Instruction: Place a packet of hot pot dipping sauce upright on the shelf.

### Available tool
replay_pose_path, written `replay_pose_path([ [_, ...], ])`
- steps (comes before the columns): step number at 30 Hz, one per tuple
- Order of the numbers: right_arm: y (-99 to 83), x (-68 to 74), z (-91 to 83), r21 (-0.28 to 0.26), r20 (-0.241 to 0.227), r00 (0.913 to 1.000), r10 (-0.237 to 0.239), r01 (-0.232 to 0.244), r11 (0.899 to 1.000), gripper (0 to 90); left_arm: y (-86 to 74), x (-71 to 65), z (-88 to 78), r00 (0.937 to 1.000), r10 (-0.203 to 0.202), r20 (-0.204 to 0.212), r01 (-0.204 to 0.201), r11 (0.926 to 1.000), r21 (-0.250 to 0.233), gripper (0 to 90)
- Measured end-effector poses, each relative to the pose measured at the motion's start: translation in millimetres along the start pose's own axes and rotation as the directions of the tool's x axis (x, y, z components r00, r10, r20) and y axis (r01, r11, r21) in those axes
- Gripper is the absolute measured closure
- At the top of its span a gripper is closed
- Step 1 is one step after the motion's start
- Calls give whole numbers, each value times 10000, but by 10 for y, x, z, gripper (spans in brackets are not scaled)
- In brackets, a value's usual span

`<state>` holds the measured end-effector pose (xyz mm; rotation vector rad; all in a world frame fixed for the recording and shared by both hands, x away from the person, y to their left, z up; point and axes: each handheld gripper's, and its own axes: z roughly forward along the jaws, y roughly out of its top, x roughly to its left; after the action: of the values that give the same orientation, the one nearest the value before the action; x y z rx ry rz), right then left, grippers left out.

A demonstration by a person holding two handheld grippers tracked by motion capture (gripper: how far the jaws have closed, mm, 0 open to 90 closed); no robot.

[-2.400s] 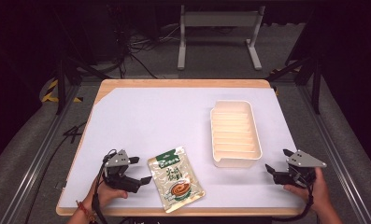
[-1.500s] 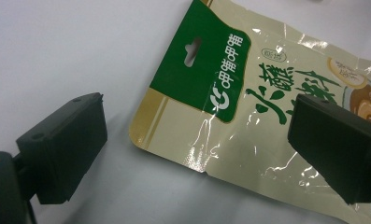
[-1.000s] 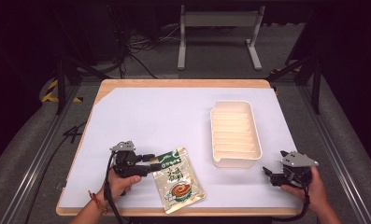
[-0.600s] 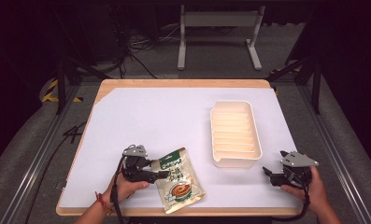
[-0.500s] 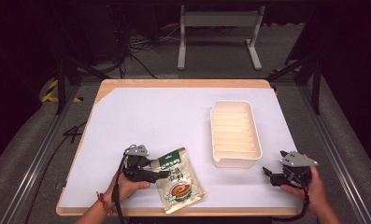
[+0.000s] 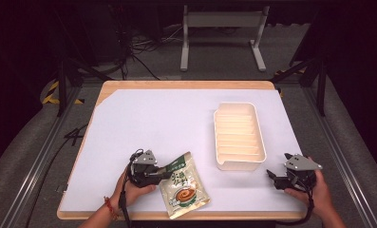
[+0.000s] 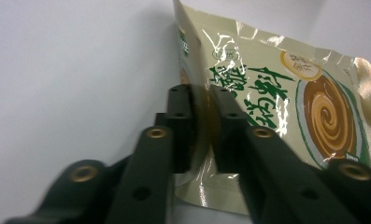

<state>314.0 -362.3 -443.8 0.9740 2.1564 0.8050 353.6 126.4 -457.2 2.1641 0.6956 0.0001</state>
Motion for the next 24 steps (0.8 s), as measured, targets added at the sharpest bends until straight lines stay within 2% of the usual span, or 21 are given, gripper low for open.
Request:
replay_pose_path([
  [1, -1, -2, 0, -2, -14, 10000, 15, -15, 10000, 127, 24, -4, 29, 9997, -144, 191, 145, 9999, -57, 670],
  [2, -1, -5, 1, 2, -34, 10000, 25, -25, 10000, 126, 47, -21, 58, 9997, -79, 220, 79, 10000, 6, 640],
  [3, 0, -7, 2, 14, -41, 10000, 34, -34, 10000, 125, 99, -65, 110, 9997, 245, 93, -246, 9996, 148, 635],
  [4, 0, -8, 2, 21, -42, 10000, 45, -45, 10000, 126, 144, -79, 152, 9993, 344, 163, -348, 9991, 241, 631],
  [6, 0, 1, -3, 10, -5, 10000, 7, -7, 10000, 132, 170, -88, 181, 9991, 347, 229, -353, 9990, 266, 626],
  [8, 0, 0, -2, 0, -31, 10000, -6, 6, 10000, 131, 202, -99, 225, 9991, 401, 168, -405, 9989, 257, 658],
  [9, 0, 0, -2, 0, -31, 10000, -6, 6, 10000, 131, 214, -115, 234, 9982, 594, -11, -593, 9978, 308, 658],
  [10, -2, -3, -1, -8, -48, 10000, 11, -11, 10000, 131, 214, -123, 240, 9966, 792, -231, -785, 9965, 302, 714],
  [11, -3, -6, -1, -3, -77, 10000, 31, -31, 10000, 132, 203, -129, 239, 9952, 839, -506, -825, 9962, 284, 839],
  [12, -3, -6, -1, 1, -84, 10000, 35, -35, 10000, 133, 196, -124, 237, 9952, 854, -468, -844, 9962, 226, 883],
  [13, -3, -6, -1, 1, -84, 10000, 35, -35, 10000, 133, 196, -124, 237, 9952, 854, -468, -844, 9962, 226, 891],
  [15, -2, -7, 0, 9, -87, 10000, 33, -33, 10000, 132, 194, -150, 230, 9913, 1141, -648, -1133, 9934, 162, 892],
  [17, -1, -7, 1, 20, -78, 10000, 33, -33, 10000, 131, 193, -171, 172, 9876, 1406, -700, -1430, 9892, -313, 894],
  [19, -1, -7, 0, 18, -73, 10000, 26, -26, 10000, 131, 202, -180, 143, 9879, 1407, -647, -1441, 9883, -504, 895],
  [20, -1, -7, 0, 20, -72, 10000, 25, -25, 10000, 131, 225, -185, 95, 9854, 1554, -694, -1607, 9840, -773, 895],
  [22, -2, -8, -3, 18, -53, 10000, 43, -43, 10000, 132, 256, -201, 38, 9841, 1599, -774, -1676, 9802, -1053, 895],
  [24, -3, -9, -8, 7, -61, 10000, 75, -75, 10000, 149, 289, -218, -46, 9824, 1709, -752, -1808, 9713, -1542, 896],
])
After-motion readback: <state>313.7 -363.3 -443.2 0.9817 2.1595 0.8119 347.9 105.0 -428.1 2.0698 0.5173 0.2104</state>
